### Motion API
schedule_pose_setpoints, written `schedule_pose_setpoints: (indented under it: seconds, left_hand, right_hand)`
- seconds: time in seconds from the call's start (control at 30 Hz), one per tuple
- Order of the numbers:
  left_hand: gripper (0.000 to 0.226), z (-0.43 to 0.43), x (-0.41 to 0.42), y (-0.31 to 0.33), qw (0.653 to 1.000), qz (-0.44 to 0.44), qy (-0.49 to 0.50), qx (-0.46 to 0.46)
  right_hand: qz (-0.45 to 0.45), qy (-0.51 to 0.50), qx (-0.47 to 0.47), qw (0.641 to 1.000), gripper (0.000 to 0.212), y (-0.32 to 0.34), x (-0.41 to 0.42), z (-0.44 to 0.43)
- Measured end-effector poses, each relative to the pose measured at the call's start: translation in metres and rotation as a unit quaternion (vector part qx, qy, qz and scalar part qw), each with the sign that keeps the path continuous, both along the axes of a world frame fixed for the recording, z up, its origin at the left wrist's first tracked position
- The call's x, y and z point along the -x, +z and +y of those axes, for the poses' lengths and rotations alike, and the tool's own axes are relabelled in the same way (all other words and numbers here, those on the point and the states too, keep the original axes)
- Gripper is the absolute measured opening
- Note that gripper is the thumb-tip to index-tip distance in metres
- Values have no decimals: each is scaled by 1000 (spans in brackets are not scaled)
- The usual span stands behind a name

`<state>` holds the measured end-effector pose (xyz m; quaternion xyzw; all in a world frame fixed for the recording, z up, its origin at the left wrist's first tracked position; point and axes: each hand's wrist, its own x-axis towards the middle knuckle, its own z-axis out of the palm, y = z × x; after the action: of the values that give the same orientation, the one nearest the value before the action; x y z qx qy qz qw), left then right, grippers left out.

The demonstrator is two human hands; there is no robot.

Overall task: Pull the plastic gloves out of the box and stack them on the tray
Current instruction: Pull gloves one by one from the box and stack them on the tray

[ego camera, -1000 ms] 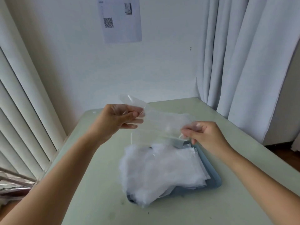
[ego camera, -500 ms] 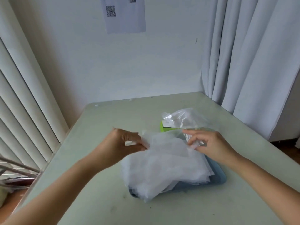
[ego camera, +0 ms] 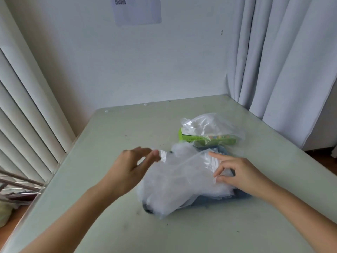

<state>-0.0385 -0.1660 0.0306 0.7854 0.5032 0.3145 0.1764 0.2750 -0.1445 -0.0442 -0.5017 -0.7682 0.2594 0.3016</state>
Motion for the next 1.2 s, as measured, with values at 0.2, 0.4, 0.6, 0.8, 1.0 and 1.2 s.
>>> schedule_pose_setpoints:
  seconds: [0.2,0.4,0.6,0.8,1.0,1.2]
  left_hand:
    - [63,11,-61,-14,981,178,-76,22]
    - [79,32,-77,-50,955,254,-147,38]
    - [43,40,-81,-46,958,237,-158,-7]
    - [15,32,-68,-9,983,87,-161,23]
    - [13,24,-51,62,940,-174,-169,242]
    - [10,75,-36,55,931,-100,-131,325]
  right_hand:
    - [20,4,-8,1000,19,-2,-1,-6]
    - [-26,33,21,999,10,-6,-1,-7]
    - [-55,31,-34,997,12,-4,0,-3]
    - [97,18,14,995,9,34,13,-12]
    - [375,84,277,880,29,92,36,-34]
    - [256,-47,228,938,10,83,45,-24]
